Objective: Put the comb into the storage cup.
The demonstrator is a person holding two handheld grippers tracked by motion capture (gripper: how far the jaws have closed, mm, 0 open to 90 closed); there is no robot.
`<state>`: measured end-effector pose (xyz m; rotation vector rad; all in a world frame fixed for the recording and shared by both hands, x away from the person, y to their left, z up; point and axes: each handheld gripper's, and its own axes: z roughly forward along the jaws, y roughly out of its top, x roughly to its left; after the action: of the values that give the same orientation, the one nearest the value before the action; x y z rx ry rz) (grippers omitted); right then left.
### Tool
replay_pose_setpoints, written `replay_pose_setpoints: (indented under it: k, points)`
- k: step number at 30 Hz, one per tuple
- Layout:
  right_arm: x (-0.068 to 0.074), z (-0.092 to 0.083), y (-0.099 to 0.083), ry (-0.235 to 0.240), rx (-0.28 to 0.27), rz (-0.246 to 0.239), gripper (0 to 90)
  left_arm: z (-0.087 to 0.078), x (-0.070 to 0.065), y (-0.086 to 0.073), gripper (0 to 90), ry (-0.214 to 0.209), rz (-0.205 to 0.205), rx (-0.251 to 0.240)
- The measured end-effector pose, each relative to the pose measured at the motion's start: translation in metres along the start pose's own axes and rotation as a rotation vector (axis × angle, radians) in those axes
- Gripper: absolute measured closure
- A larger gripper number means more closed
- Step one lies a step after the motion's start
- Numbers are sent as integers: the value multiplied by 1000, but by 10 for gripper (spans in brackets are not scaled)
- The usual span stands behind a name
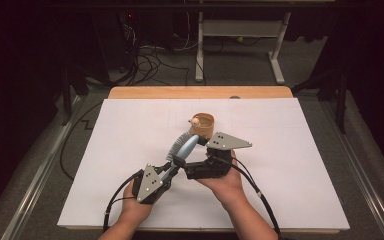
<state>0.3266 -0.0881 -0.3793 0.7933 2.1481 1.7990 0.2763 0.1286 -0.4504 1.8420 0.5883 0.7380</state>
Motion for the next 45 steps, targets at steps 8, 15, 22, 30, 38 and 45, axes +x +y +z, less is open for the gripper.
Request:
replay_pose_setpoints:
  k: [8, 15, 22, 30, 38, 45]
  points:
    - [-1, -1, 1, 6, -12, 23, 172, 0, 0, 0, 775, 3, 6, -2]
    - [-2, -2, 3, 11, -13, 49, 198, -1, -1, 1, 774, 6, 12, -1]
    - [-3, -3, 5, 12, 3, 71, 202, -1, -1, 1, 774, 5, 13, -3]
    - [-2, -3, 6, 12, 12, 78, 205, -1, 0, 2, 770, 1, 9, -5]
    - [-2, -3, 6, 16, 9, 81, 206, -2, 1, 2, 738, -9, -2, -13]
    - [-2, -2, 5, 10, 18, 73, 207, -1, 3, 2, 652, -32, -15, 9]
